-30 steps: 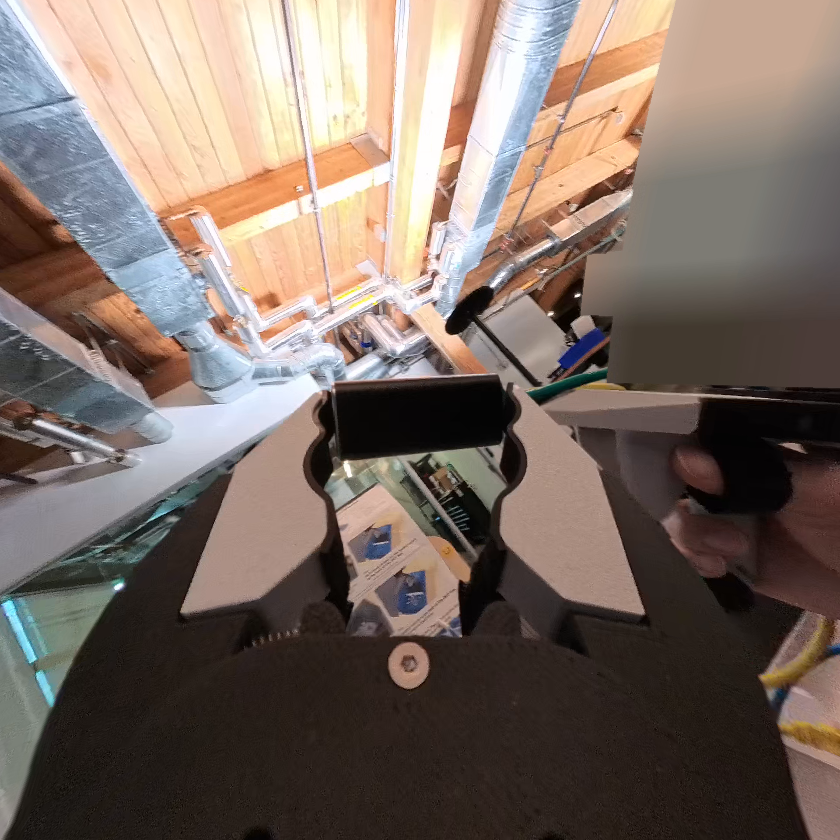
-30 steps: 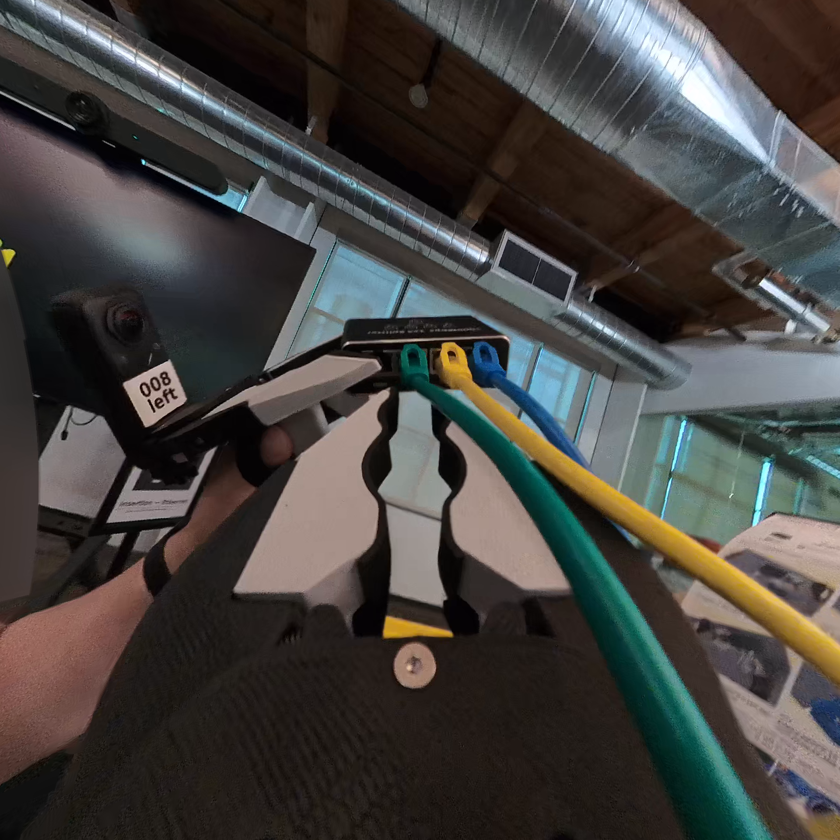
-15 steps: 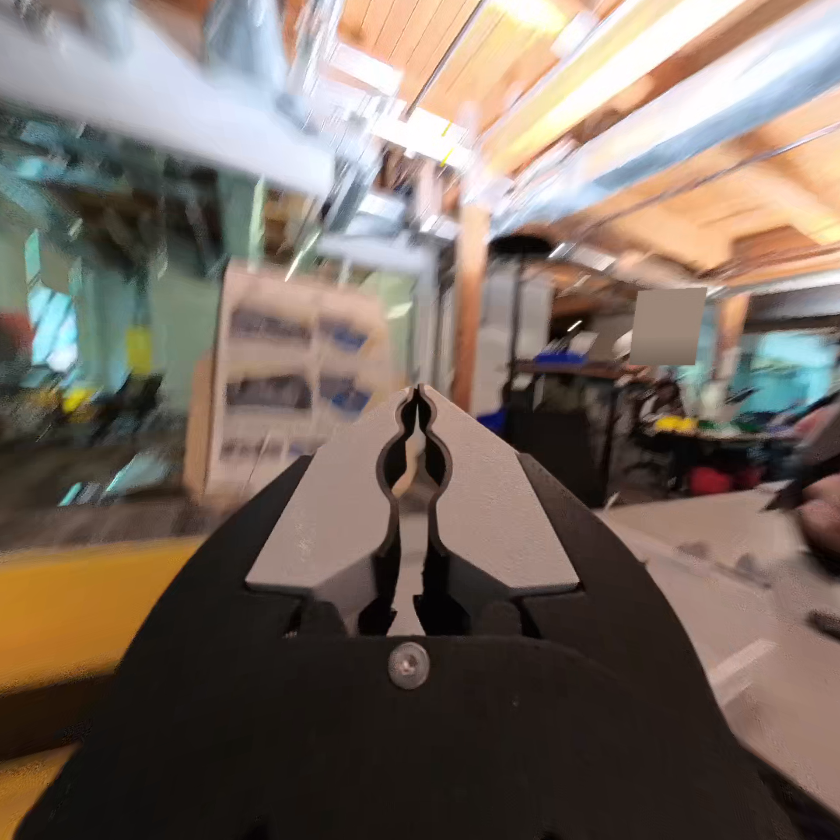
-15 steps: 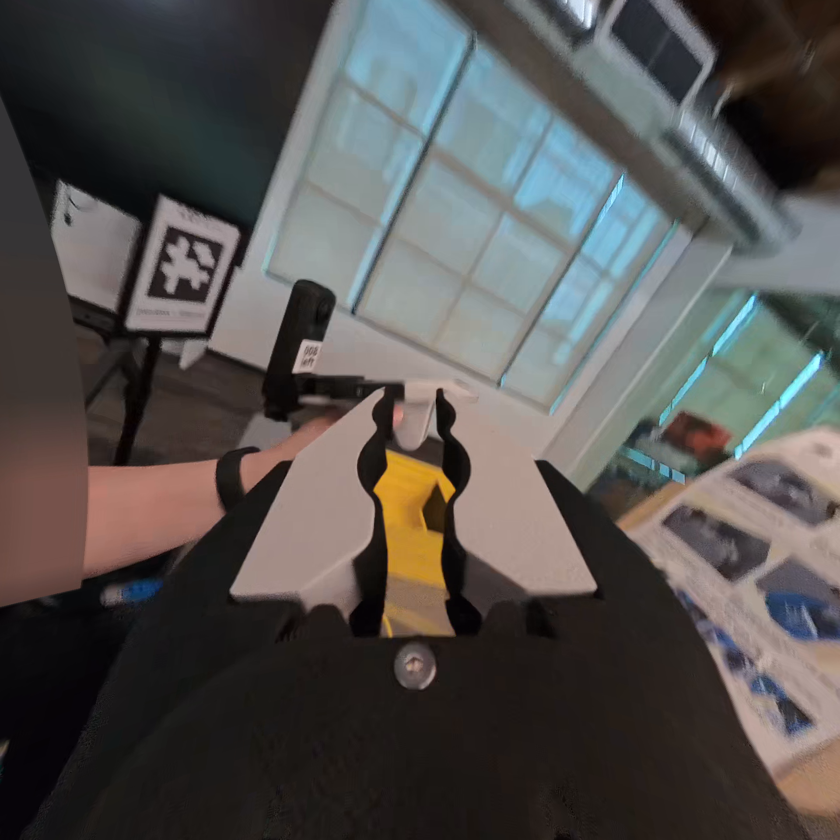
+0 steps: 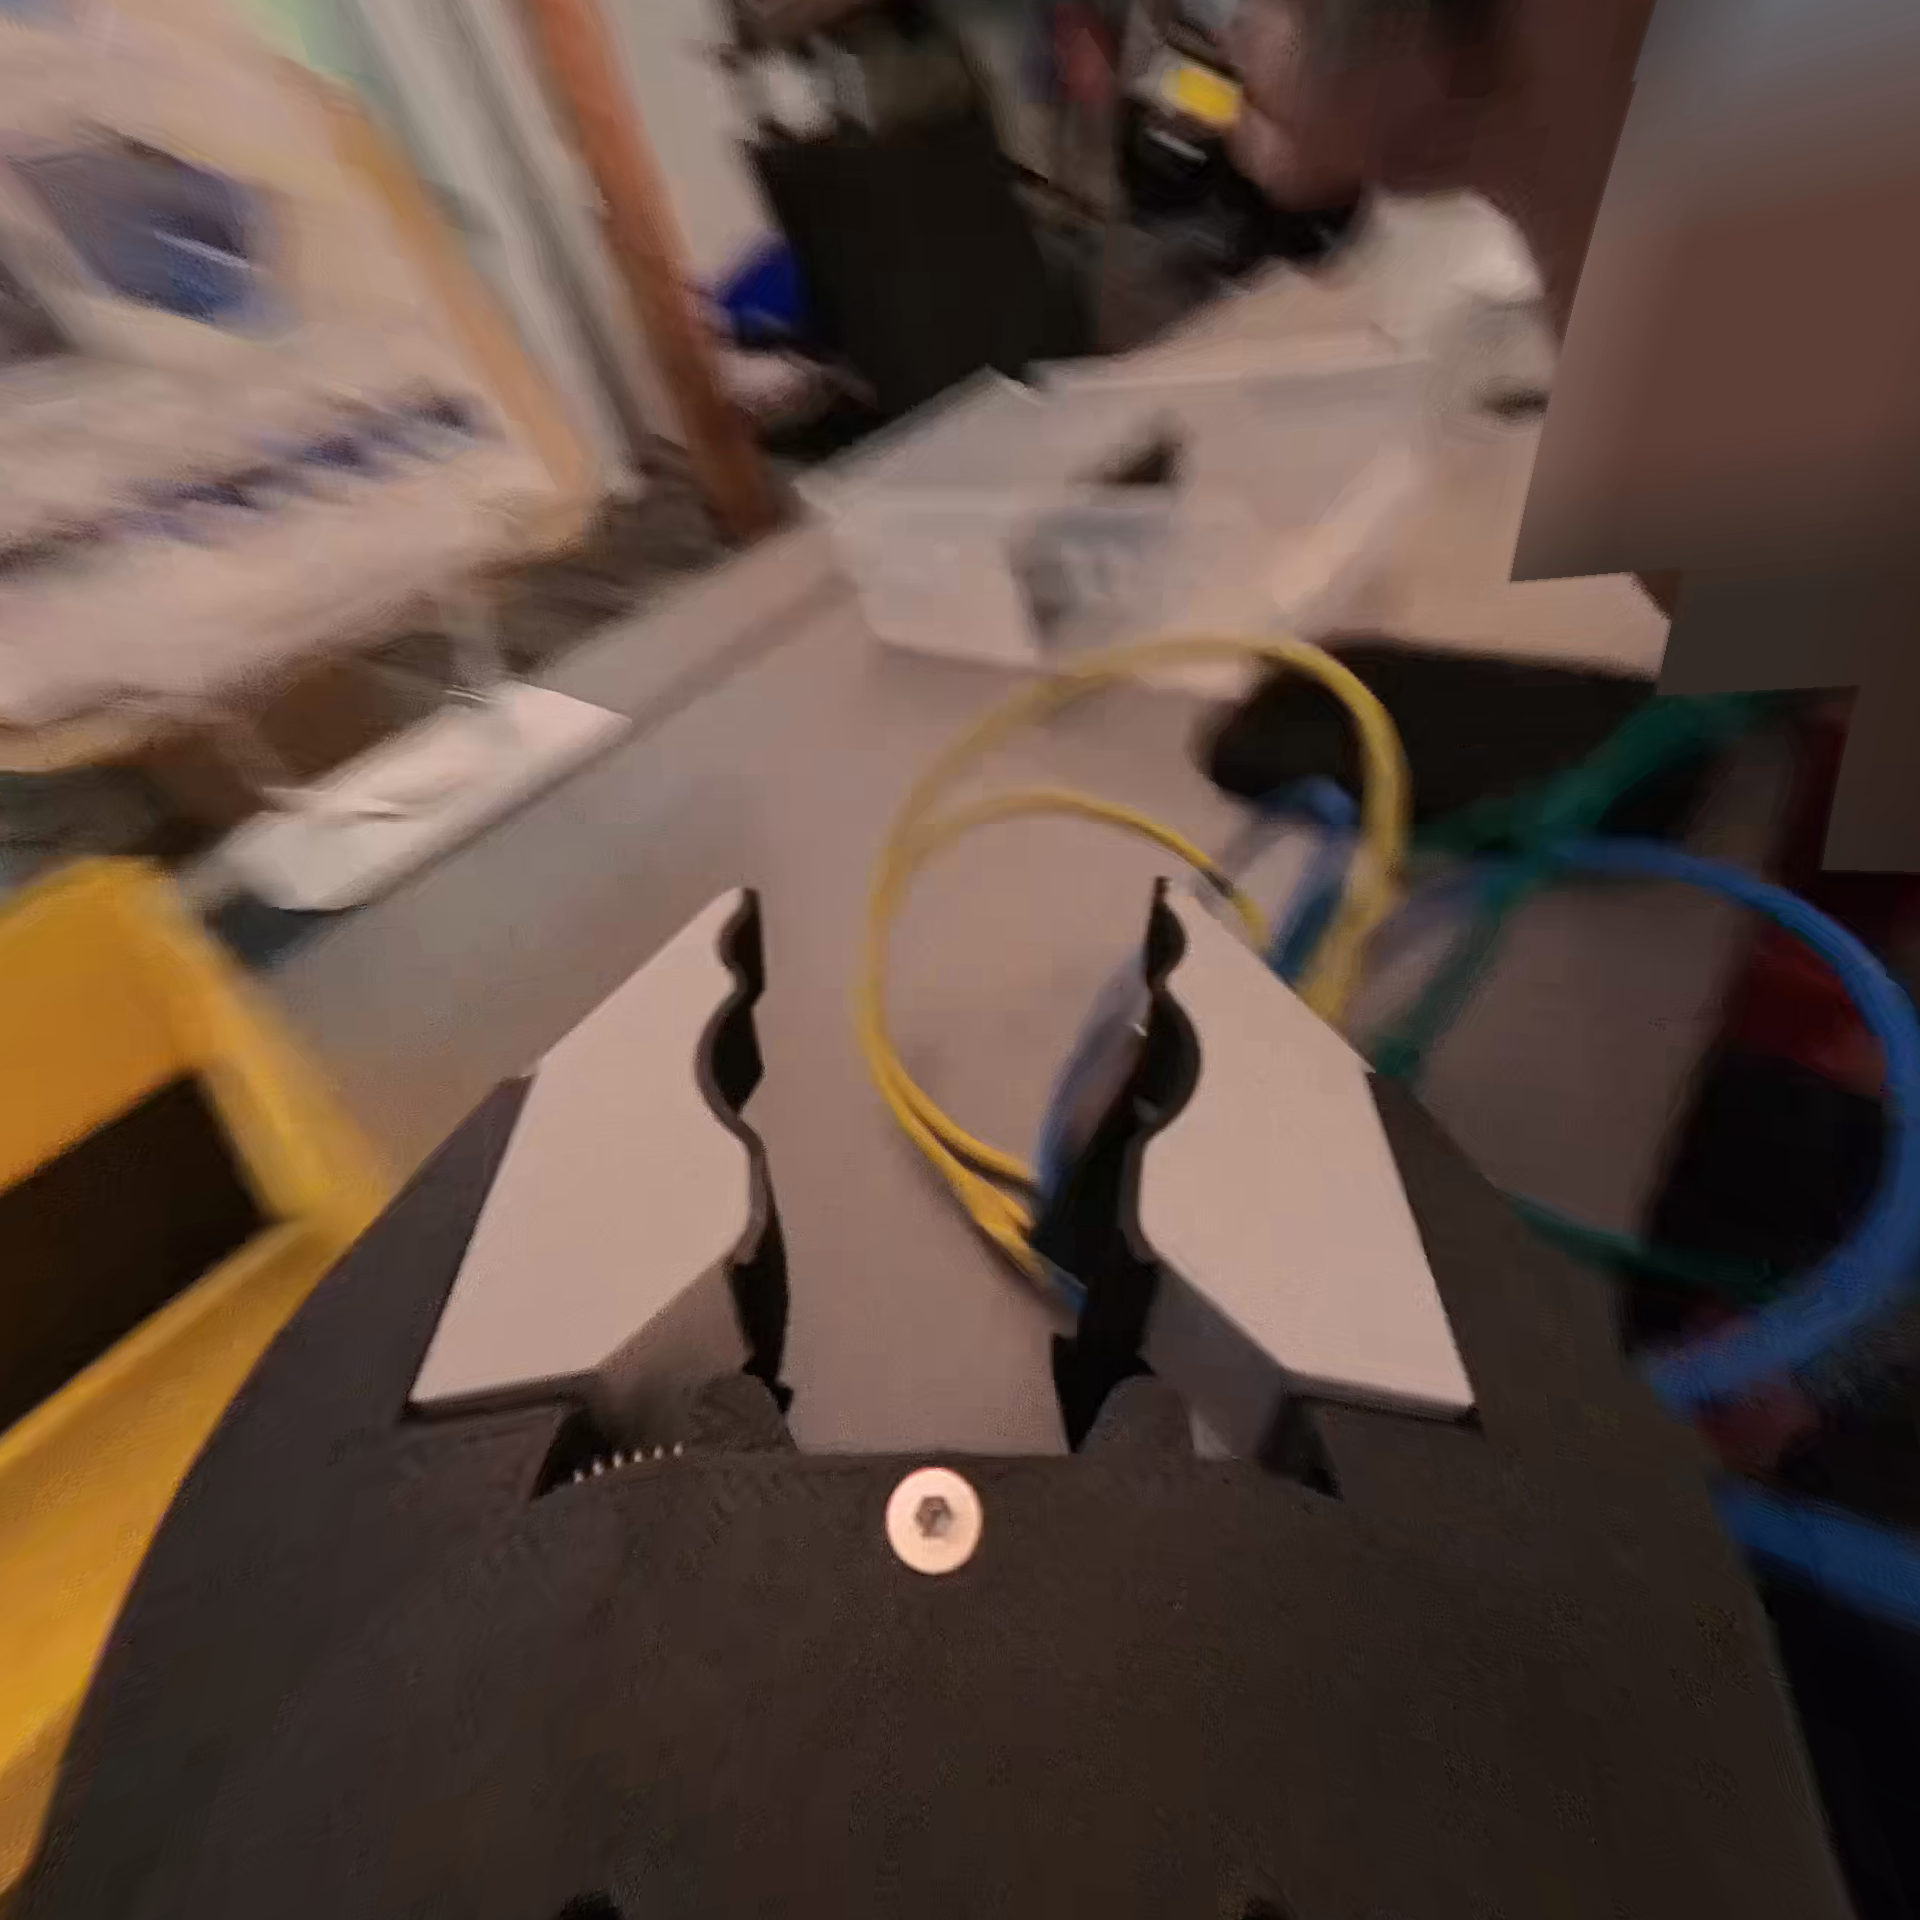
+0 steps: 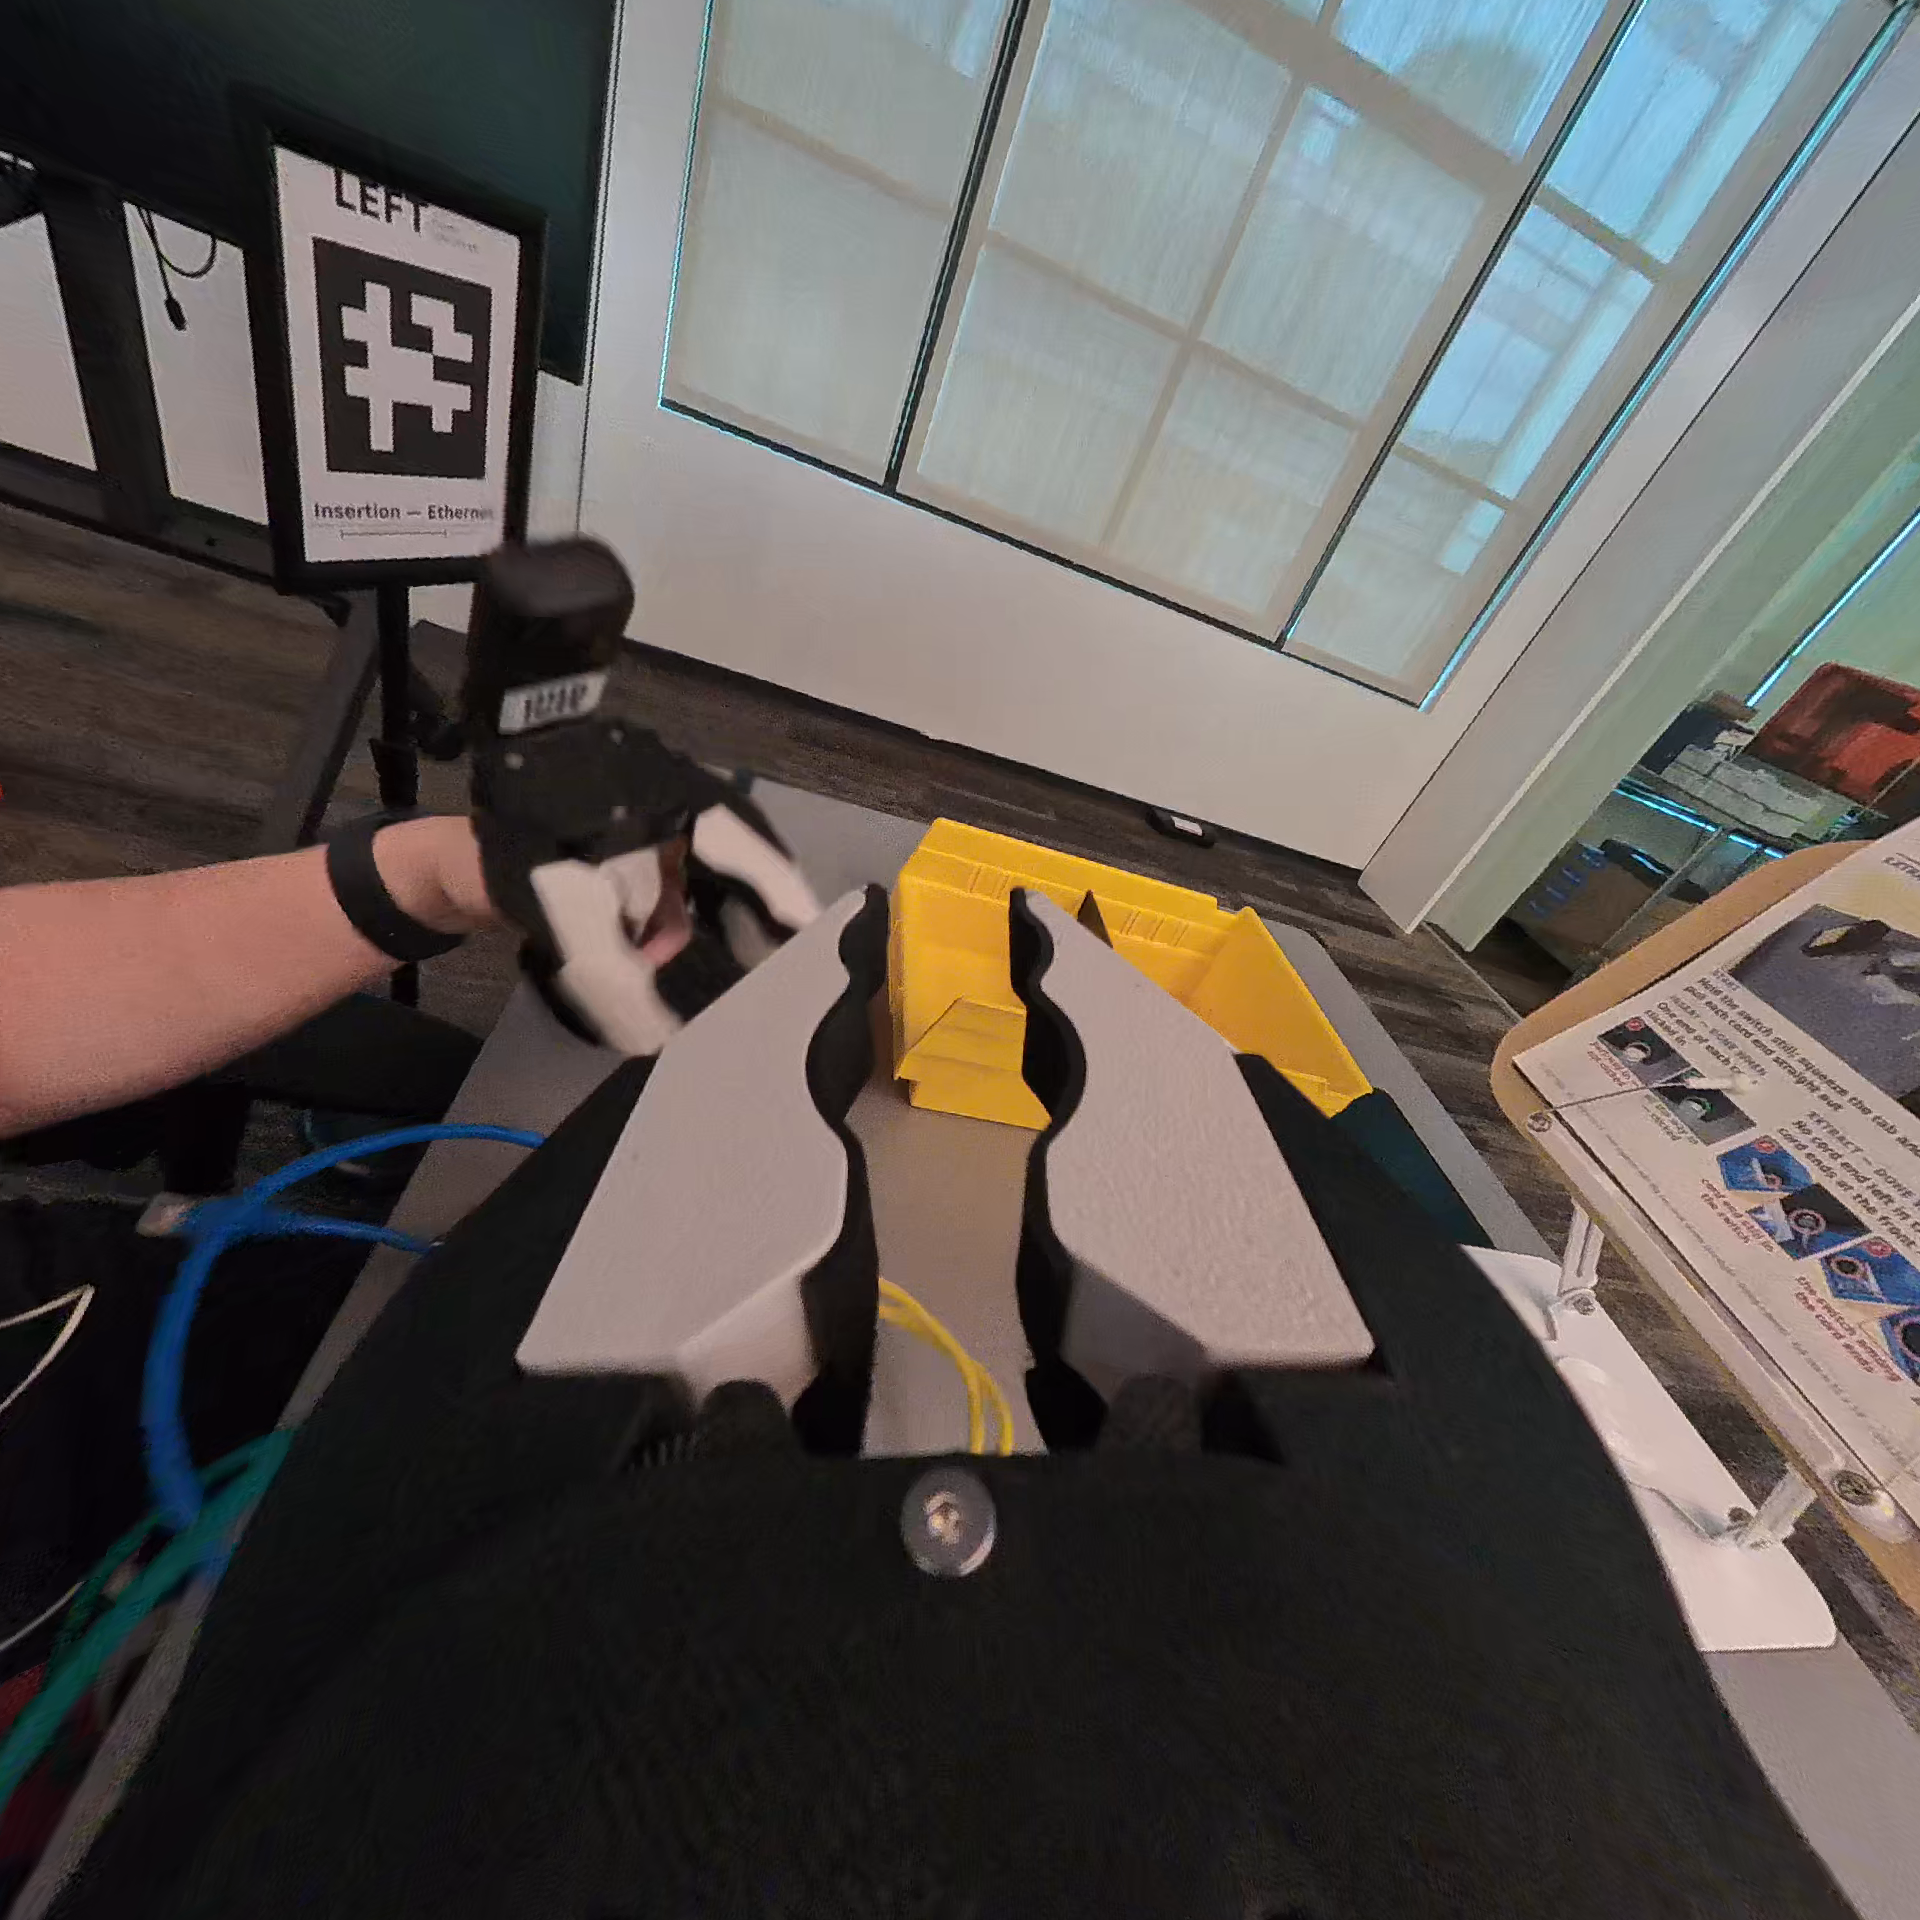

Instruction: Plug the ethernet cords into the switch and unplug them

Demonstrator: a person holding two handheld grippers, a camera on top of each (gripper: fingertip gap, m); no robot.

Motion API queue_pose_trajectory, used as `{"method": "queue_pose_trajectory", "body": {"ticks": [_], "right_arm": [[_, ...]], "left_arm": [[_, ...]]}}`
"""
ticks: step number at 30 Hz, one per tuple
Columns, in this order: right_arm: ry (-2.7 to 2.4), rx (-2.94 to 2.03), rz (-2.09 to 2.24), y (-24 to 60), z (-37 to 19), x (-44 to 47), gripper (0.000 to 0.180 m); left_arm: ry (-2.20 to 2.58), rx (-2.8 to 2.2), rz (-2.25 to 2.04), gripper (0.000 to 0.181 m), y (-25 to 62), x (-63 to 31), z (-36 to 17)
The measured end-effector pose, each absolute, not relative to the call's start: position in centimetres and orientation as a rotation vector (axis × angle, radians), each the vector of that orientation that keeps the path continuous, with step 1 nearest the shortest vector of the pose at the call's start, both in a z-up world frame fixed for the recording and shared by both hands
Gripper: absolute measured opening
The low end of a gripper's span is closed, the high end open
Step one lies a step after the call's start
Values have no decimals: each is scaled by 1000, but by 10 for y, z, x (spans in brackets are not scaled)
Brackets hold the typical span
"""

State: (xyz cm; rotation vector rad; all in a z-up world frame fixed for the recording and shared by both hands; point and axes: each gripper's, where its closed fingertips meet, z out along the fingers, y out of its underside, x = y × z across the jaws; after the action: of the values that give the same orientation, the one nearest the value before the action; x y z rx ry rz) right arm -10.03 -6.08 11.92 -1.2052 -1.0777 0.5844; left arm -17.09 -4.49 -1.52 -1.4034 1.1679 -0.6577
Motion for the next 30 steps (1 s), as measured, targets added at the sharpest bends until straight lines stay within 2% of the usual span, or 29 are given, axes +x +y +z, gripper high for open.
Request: {"method": "queue_pose_trajectory", "body": {"ticks": [4,7,8,11,13,17,20,23,25,30], "right_arm": [[-1121,-1213,573,-60,110,-106,22],[-1145,-1256,558,-54,96,-109,22],[-1153,-1270,555,-53,92,-110,22],[-1192,-1313,540,-50,78,-114,23],[-1206,-1315,513,-49,75,-115,23],[-1227,-1318,529,-48,69,-119,23],[-1243,-1345,526,-44,60,-120,23],[-1256,-1362,516,-41,54,-121,23],[-1265,-1364,517,-40,52,-121,23],[-1267,-1378,514,-36,48,-119,23]], "left_arm": [[1538,-1445,-798,84,-89,-161,-94],[1639,-1454,-819,88,-97,-156,-104],[1694,-1458,-793,105,-99,-156,-106],[1796,-1484,-766,118,-107,-160,-110],[1854,-1435,-780,122,-115,-163,-114],[2028,-1485,-545,128,-105,-174,-152],[2126,-1497,-579,125,-113,-171,-161],[2148,-1540,-655,108,-116,-165,-161],[2146,-1606,-677,108,-113,-162,-161],[2132,-1591,-392,106,-86,-159,-150]]}}
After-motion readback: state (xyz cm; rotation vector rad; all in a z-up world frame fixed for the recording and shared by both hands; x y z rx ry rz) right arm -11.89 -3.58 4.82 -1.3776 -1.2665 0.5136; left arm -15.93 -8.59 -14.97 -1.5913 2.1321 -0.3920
